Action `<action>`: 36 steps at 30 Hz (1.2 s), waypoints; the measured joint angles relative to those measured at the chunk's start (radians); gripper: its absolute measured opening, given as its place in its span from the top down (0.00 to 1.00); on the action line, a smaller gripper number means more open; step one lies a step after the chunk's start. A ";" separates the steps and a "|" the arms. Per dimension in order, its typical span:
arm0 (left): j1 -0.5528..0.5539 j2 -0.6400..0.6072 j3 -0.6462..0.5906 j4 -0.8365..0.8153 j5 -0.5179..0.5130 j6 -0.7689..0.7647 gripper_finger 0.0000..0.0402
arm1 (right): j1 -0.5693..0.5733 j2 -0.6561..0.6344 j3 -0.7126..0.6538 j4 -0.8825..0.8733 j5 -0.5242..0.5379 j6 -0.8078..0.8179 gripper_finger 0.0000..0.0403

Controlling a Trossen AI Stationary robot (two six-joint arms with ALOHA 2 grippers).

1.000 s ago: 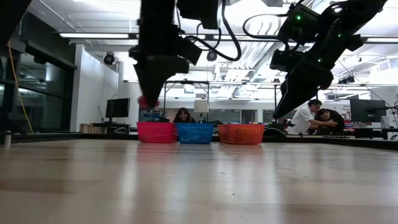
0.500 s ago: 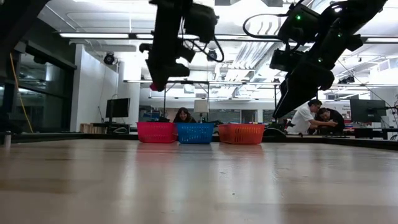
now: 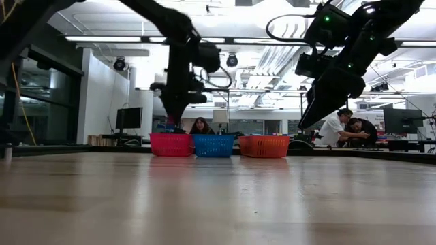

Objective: Pick and place Stapler, Stapler remover, tape
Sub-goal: Put the top red stapler into the red bin, then put the red stapler into the red bin

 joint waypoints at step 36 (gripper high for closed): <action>0.099 -0.015 -0.129 0.145 0.230 0.039 0.56 | 0.000 0.000 0.000 -0.002 0.000 0.024 0.41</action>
